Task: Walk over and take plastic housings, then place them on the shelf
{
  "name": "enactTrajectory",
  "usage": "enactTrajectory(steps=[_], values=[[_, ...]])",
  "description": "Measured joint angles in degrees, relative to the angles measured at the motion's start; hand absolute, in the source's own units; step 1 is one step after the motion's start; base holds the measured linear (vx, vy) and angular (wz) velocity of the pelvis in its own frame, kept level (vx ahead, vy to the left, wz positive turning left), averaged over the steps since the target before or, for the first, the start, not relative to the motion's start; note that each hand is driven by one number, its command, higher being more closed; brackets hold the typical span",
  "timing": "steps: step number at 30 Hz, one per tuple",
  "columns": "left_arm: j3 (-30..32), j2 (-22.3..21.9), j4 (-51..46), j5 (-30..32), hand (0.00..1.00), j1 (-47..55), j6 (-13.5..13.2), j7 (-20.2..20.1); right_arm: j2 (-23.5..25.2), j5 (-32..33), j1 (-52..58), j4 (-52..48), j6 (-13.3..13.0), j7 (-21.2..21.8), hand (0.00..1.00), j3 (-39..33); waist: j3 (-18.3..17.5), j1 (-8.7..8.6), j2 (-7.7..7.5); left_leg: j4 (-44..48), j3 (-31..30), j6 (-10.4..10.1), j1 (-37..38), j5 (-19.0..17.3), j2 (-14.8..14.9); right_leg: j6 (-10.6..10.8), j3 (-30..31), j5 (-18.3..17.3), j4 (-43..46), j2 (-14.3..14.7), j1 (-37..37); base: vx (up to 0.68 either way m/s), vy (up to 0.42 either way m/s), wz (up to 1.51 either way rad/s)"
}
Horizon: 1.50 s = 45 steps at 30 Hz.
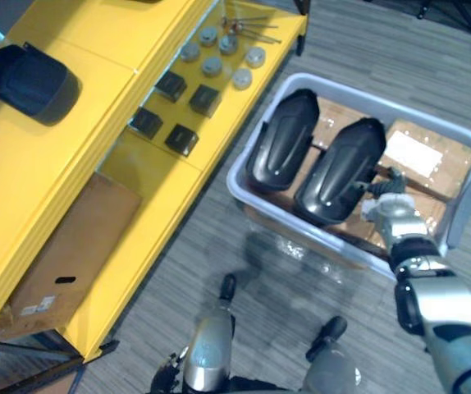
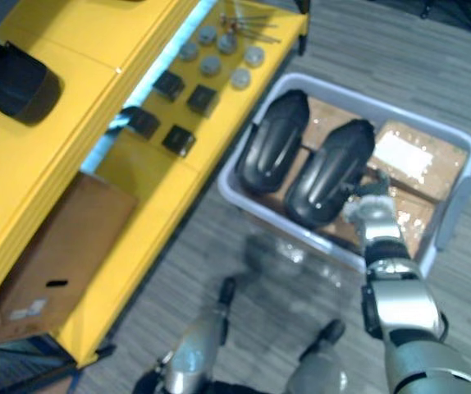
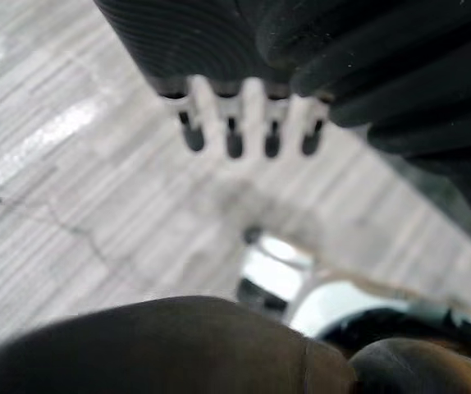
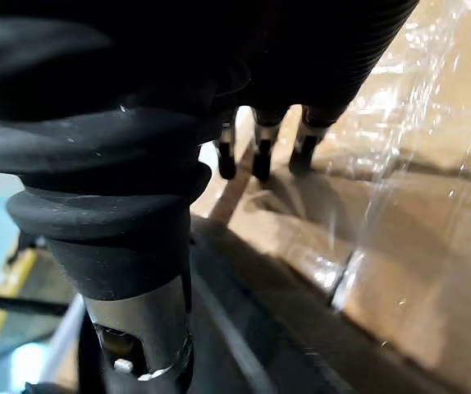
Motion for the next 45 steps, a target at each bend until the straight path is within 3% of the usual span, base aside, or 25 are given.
enactTrajectory(steps=[4, 6, 7, 9, 10, 14, 17, 19, 22, 27, 31, 34, 37, 41, 45], values=[[-2.3, 0.35, 0.45, -0.57, 0.0, -0.12, -0.08, -0.07, -1.38, -6.13, -1.18, 1.13, 5.75, 0.04, 1.0, 0.23, -0.51, 1.05, 0.82, -0.4, -0.23, 0.0, -0.1, 0.28, -0.05, 0.0, -0.26, -0.01, 0.02, -0.05, -0.05, -0.05, -0.024, 0.04], [-3.23, 0.05, 1.88, -1.32, 0.0, -0.31, -0.86, -0.05, -1.86, -9.73, -2.67, 2.44, 9.34, 0.06, 1.0, 0.39, -0.84, 1.07, 1.34, -0.39, -0.68, 0.03, -0.34, 0.35, -0.28, 0.02, -0.69, -0.02, 0.16, -0.28, -0.05, -0.04, -0.016, 0.14], [-4.17, -0.14, 2.26, -1.56, 0.0, -0.34, -1.09, -0.06, -2.49, -12.83, -3.12, 3.58, 12.67, 0.16, 1.0, 0.69, -1.25, 1.25, 1.97, -0.38, -1.28, 0.11, -0.76, 0.43, -0.59, 0.15, -1.5, -0.22, 0.38, -0.6, 0.07, -0.03, -0.013, 0.18], [-4.33, -0.32, 2.24, -1.61, 0.0, -0.35, -1.21, -0.06, -2.77, -14.96, -3.29, 4.87, 14.75, 0.27, 1.0, 0.66, -1.41, 1.56, 2.21, -0.37, -1.52, 0.15, -1.11, 0.51, -0.71, 0.21, -1.76, -0.35, 0.61, -0.76, -0.1, -0.03, -0.013, 0.16], [-4.37, -0.64, 2.25, -1.69, 0.0, -0.33, -1.46, -0.09, -3.1, -17.38, -3.22, 6.72, 16.98, 0.46, 1.0, 0.63, -1.61, 2.2, 2.52, -0.33, -1.89, 0.2, -1.3, 0.57, -1.13, 0.41, -1.91, -0.62, 1.12, -1.24, -0.21, -0.02, -0.013, 0.13], [-4.48, -0.73, 2.05, -1.69, 0.0, -0.33, -1.51, -0.16, -4.56, -19.35, -3.62, 8.19, 20.06, 1.93, 1.0, -0.55, -1.73, 2.31, 2.7, -0.18, -2.96, 0.34, -1.68, 0.66, -2.09, 0.83, -3.09, -1.05, 1.79, -2.26, 0.15, -0.03, -0.008, 0.17], [-4.99, -0.47, 1.31, -1.73, 0.0, -0.31, -0.9, -0.25, -6.02, -20.16, -4.24, 9.87, 20.5, 2.38, 1.0, -2.79, -1.75, 2.33, 2.74, 0.5, -3.87, 0.41, -2.68, 0.7, -2.32, 0.9, -3.85, -1.11, 1.92, -2.53, 0.05, -0.06, -0.017, 0.17], [-5.71, 0.06, 0.6, -1.73, 0.0, -0.28, -0.66, -0.23, -6.71, -19.91, -4.29, 10.6, 19.46, 1.29, 1.0, -4.08, -1.76, 2.33, 2.74, 0.66, -4.22, 0.42, -3.13, 0.7, -2.38, 0.91, -4.46, -1.11, 1.88, -2.57, 0.06, -0.08, -0.023, 0.11], [-6.06, 0.68, -0.95, -1.72, 0.0, 0.27, 0.14, -0.24, -7.8, -18.35, -4.0, 12.47, 15.07, -1.52, 1.0, -5.68, -1.75, 2.25, 2.74, 0.69, -4.18, 0.52, -3.27, 0.78, -2.38, 0.97, -4.54, -1.06, 1.53, -2.54, 0.04, -0.07, -0.021, 0.0], [-5.93, 1.01, -4.94, -2.15, 0.0, 1.49, -0.16, -0.22, -10.7, -16.09, -1.92, 12.52, 4.19, -7.76, 1.0, -6.32, -1.67, 1.94, 2.62, 0.63, -3.05, 0.53, -3.27, 0.78, -1.58, 0.75, -3.51, 0.49, -0.59, -1.31, -0.03, -0.06, -0.032, -0.12], [-5.44, 1.26, -7.25, -2.15, 0.0, 1.69, -2.3, 0.38, -12.11, -15.62, 0.0, 7.56, -2.45, -12.16, 1.0, -4.92, -1.56, 0.38, 2.45, 0.53, -2.42, 0.52, -3.02, 0.78, -0.96, 0.48, -2.82, 1.1, -1.62, -0.49, -0.01, -0.03, -0.039, -0.13], [-3.41, 1.27, -10.34, -2.12, 0.0, 2.32, -5.22, 4.13, -12.66, -15.73, 3.3, 1.09, -7.41, -16.77, 1.0, -2.61, -1.08, 0.07, 1.67, -0.42, -0.91, 0.51, -0.98, 0.78, -0.12, 0.21, -1.29, 1.31, -2.21, 0.49, 0.48, -0.03, -0.059, -0.26], [-1.7, 1.1, -13.43, -1.89, 0.0, 2.25, -6.4, 7.86, -12.68, -15.95, 5.13, -2.79, -9.69, -19.52, 1.0, -1.41, -0.74, -1.04, 1.12, -1.51, -0.61, 0.23, -0.05, 0.96, 0.34, 0.1, -1.34, 1.24, -2.44, 0.94, 0.92, -0.04, -0.052, -0.07], [0.06, 1.05, -22.34, 6.03, 0.0, 1.7, -7.26, 16.21, -12.11, -16.72, 10.2, -8.89, -12.14, -22.84, 1.0, 0.19, -1.27, -1.42, -0.68, -3.61, -0.05, -0.09, 1.08, 1.67, 0.75, 0.0, -1.27, 1.4, -3.32, 1.46, 1.14, -0.03, -0.043, -0.05], [2.69, 1.16, -33.01, 16.04, 0.0, 1.32, -5.98, 22.71, -9.0, -18.12, 14.67, -14.84, -13.39, -25.55, 1.0, 0.24, -2.89, -2.35, -2.75, -5.5, 0.37, -0.18, 2.99, 2.09, 0.79, 0.08, -1.21, 1.6, -4.25, 1.67, 2.4, 0.02, -0.047, -0.02]])
